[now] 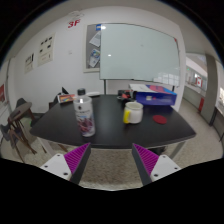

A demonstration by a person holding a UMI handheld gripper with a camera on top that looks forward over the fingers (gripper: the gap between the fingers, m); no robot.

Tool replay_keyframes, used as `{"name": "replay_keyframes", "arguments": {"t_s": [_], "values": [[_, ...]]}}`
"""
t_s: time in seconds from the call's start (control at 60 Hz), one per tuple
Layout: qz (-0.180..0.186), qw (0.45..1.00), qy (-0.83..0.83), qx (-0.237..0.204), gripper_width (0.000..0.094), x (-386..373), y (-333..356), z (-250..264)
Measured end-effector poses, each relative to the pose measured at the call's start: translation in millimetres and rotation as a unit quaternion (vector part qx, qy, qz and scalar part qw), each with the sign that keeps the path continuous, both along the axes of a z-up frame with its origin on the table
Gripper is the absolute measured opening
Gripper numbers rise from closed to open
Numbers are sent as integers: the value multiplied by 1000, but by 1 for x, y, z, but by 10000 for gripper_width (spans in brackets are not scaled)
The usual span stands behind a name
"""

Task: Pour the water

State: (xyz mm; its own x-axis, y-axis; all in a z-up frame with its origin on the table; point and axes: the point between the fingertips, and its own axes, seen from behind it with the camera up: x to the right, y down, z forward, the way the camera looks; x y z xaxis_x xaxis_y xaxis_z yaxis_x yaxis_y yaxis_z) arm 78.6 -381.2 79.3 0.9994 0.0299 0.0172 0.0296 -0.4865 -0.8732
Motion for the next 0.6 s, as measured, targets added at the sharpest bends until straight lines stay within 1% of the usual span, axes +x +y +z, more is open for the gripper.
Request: {"name": "replay_keyframes", "arguments": {"t_s": [0.1, 0.167, 0.333, 0.383, 0.433, 0.467, 0.517, 0.583, 0.6], "values": [[18, 999, 26, 12, 842, -55, 44, -13], [23, 999, 25, 25, 841, -79, 78, -17], [10, 998, 19, 63, 839, -105, 158, -19], [9, 997, 17, 70, 816, -108, 176, -22], [7, 997, 8, 76, 787, -109, 191, -24], [9, 997, 4, 80, 719, -111, 199, -26], [13, 996, 3, 91, 568, -112, 205, -25], [16, 995, 0, 103, 532, -112, 209, -24], [18, 994, -1, 105, 510, -113, 210, -23]]}}
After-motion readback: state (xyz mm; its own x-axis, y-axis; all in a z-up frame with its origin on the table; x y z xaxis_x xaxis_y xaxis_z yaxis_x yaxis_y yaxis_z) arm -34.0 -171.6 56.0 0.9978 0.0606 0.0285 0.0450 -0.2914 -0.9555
